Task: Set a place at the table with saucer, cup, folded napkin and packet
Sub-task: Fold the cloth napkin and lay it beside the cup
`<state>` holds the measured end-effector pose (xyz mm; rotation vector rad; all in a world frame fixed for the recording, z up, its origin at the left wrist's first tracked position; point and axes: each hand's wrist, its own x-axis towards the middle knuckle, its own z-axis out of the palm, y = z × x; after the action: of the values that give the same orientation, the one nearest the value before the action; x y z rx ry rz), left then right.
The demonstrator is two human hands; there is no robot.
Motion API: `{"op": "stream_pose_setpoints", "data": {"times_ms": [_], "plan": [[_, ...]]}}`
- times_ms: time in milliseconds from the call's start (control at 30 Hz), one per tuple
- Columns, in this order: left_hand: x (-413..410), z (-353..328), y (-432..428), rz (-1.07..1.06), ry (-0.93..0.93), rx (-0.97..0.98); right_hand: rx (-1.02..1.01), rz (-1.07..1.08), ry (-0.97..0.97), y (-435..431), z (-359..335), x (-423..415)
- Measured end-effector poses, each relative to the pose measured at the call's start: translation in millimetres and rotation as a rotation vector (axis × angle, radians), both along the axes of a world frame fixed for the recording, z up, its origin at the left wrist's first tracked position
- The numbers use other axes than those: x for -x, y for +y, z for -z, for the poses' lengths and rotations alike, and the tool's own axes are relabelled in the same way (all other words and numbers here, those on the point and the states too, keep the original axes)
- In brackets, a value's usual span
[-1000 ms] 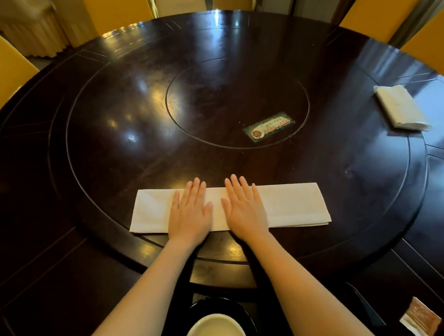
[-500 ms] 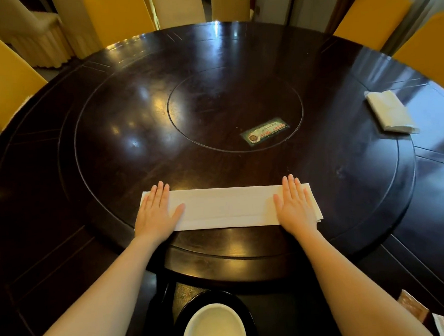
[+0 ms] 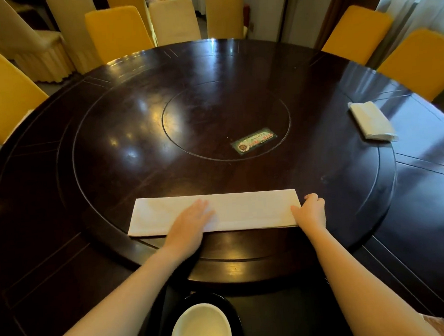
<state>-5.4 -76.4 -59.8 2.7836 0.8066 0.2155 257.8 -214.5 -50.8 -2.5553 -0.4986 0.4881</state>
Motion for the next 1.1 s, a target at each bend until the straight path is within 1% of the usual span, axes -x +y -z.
{"op": "stream_pose_setpoints", "data": {"times_ms": [33,67,133,233,333,467,567,633,733,900,933,1000,1067,1100], "plan": [[-7.0,-0.7,-9.2,0.056,-0.055,-0.019,0.006,0.004,0.061,1.7,-2.3,-4.6],[-11.9,-1.4,-17.7,0.104,-0.06,-0.029,0.025,0.001,0.12,3.3,-4.7,-8.7],[-15.8,-0.7,-29.5,0.161,-0.009,-0.054,0.087,-0.02,0.212,5.9,-9.6,-14.6],[-14.9,1.5,-32.2,0.141,0.004,-0.065,0.166,-0.026,0.28,6.5,-15.0,-18.4],[-16.3,0.6,-32.6,0.13,0.05,-0.06,0.196,-0.034,0.294,2.2,-14.9,-19.5],[-18.7,-1.4,-39.4,0.083,0.093,-0.008,0.09,-0.015,0.328,-2.5,-14.6,-20.5],[-25.1,-8.0,-39.8,0.052,0.172,-0.004,-0.022,-0.001,0.38,-5.8,-17.2,-16.8],[-29.7,-11.9,-39.2,0.042,0.228,-0.016,-0.051,0.007,0.402,-9.4,-18.0,-13.8],[-33.7,-13.9,-40.3,0.032,0.282,-0.021,-0.032,0.014,0.371,-11.5,-15.6,-13.7],[-30.8,-12.2,-43.8,0.019,0.28,-0.021,-0.086,0.071,0.548,-4.7,-21.4,-7.8],[-30.0,-11.2,-44.4,0.018,0.283,-0.026,-0.087,0.062,0.548,-2.6,-22.6,-6.0],[-29.3,-9.0,-44.8,0.017,0.289,-0.038,-0.047,-0.012,0.457,1.0,-22.6,-5.8],[-29.2,-7.9,-43.9,0.019,0.287,-0.029,-0.094,-0.048,0.412,4.4,-23.7,-4.6],[-29.0,-8.2,-43.1,0.022,0.286,-0.02,-0.149,-0.039,0.449,5.6,-25.3,-3.6]]}}
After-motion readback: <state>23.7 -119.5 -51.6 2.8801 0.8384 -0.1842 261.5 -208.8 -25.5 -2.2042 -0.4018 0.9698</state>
